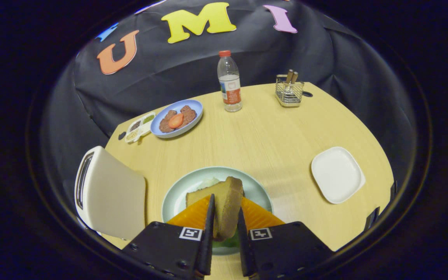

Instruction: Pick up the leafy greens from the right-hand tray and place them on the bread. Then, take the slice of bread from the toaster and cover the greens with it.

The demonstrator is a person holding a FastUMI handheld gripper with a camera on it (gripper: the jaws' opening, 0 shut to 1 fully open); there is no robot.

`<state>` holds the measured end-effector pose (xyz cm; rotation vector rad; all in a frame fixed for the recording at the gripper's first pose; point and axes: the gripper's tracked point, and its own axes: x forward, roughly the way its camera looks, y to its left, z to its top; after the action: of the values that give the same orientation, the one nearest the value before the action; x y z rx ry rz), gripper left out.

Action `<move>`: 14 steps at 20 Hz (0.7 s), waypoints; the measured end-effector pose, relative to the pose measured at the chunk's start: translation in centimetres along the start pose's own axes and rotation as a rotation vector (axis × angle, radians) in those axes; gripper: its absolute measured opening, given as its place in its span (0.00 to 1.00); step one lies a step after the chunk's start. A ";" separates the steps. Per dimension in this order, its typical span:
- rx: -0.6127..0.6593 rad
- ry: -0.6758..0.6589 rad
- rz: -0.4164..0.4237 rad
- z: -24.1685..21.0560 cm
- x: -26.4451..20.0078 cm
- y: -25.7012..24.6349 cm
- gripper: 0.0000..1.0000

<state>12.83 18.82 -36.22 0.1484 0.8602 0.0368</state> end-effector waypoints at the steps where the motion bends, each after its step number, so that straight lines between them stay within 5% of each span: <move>1: -0.020 0.011 -0.015 -0.3 0.6 -0.5 0.33; 6: -0.124 0.039 -0.048 -0.6 1.9 -1.4 0.45; 8: -0.137 0.053 -0.041 -0.7 2.0 -1.3 0.60; 14: -0.136 0.045 -0.049 -1.1 1.7 -1.3 0.73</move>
<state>13.10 17.85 -38.36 -0.0006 0.9025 0.0530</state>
